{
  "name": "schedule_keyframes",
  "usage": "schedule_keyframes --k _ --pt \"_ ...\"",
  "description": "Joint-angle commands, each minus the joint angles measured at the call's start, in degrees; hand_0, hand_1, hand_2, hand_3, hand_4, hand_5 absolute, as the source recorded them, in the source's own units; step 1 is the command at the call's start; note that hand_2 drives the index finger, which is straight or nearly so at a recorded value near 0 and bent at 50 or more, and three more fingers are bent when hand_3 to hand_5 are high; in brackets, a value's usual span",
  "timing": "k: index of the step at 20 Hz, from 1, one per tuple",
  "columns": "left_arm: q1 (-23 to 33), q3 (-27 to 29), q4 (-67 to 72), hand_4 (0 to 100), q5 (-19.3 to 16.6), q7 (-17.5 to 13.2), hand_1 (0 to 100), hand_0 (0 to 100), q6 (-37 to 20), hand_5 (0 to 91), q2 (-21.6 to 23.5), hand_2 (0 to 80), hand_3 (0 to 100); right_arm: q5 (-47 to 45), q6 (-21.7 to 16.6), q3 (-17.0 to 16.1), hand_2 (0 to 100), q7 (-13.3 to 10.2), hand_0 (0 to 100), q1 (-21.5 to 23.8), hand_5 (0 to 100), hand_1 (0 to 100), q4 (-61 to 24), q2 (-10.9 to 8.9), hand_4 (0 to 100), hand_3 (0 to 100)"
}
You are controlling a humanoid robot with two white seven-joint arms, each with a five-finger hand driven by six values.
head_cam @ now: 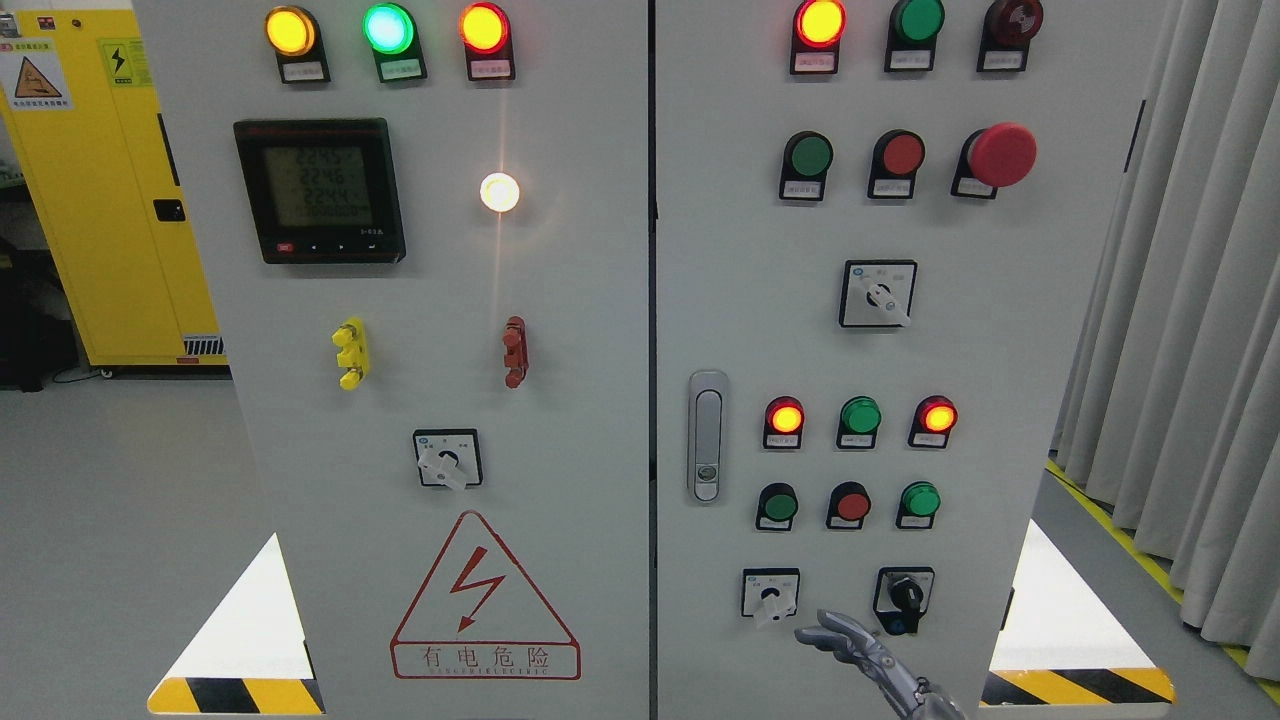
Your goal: Press green start button
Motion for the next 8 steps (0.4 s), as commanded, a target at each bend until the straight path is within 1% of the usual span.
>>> schedule_keyframes --k 1,4,8 --pt "-1.4 0.0 -1.6 0 0.0 0.0 56 12 0.1 0.0 0.0 0.0 0 -3.1 0.8 1.4 0 0.3 47 0.7 0 55 -2.3 0.09 9 0" --pt "-1.4 0.0 -1.6 0 0.0 0.0 56 12 0.0 0.0 0.0 0.0 0 -3.2 0.9 1.4 0 0.6 46 0.8 0 55 -2.2 0.09 10 0" --pt "-1.4 0.0 -1.6 0 0.0 0.0 56 12 0.1 0.0 0.0 0.0 0 -3.3 0.9 1.4 0 0.7 40 0.9 0 56 -2.2 0.09 12 2"
